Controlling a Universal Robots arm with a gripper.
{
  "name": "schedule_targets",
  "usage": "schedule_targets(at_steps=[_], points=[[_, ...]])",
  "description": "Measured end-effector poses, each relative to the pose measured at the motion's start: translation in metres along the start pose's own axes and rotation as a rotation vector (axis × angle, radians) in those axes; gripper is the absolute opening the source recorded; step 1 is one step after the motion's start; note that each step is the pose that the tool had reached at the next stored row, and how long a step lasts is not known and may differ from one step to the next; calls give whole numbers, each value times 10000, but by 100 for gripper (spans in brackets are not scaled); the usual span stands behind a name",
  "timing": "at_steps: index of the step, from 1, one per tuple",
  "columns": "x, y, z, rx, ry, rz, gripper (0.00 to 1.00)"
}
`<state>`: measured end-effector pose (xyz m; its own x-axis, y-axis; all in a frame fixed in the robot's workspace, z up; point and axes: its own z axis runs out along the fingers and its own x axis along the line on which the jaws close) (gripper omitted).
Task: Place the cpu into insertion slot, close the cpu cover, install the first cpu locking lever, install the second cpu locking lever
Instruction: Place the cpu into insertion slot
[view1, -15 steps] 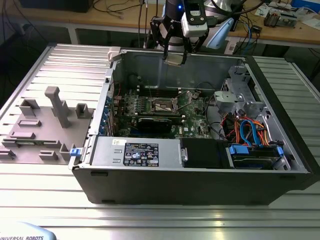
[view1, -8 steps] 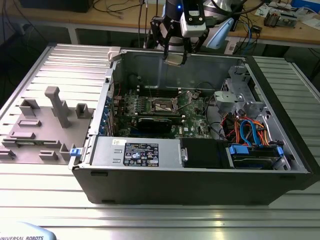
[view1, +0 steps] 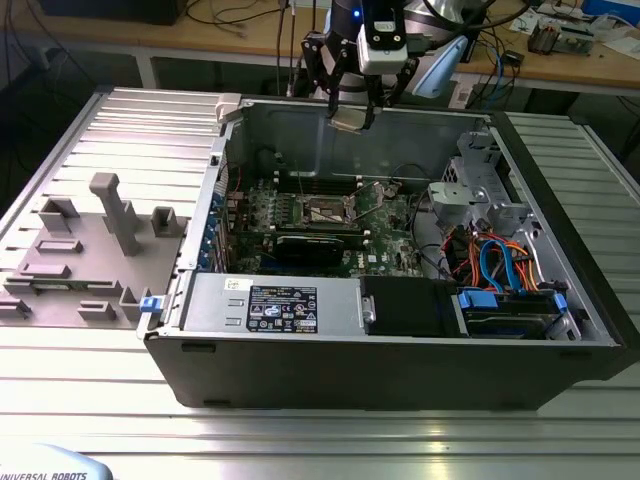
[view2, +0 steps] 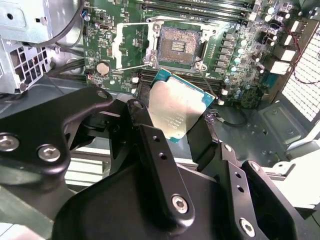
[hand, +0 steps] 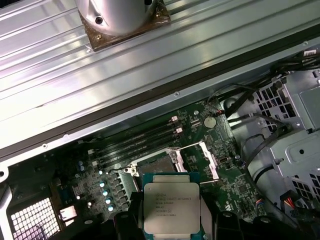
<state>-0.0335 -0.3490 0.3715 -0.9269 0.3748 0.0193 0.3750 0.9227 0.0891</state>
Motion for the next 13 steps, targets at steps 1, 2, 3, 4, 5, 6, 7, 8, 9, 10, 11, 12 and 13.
schedule_targets(at_steps=[1,2,3,4,5,6,7,8,9,10,11,12,13], points=[[0,0,0,-3,-14,163,54],[0,0,1,-7,-28,310,54],[0,0,0,-10,-47,532,54],[0,0,0,-12,-56,630,54],[0,0,0,-15,-68,764,54],[0,0,0,-18,-83,929,54],[0,0,0,-19,-89,995,54],[0,0,0,-21,-94,1061,54],[0,0,0,-21,-97,1088,54],[0,0,0,-21,-98,1092,54],[0,0,0,-21,-98,1094,54],[0,0,0,-21,-97,1094,54],[0,0,0,-21,-98,1094,54]])
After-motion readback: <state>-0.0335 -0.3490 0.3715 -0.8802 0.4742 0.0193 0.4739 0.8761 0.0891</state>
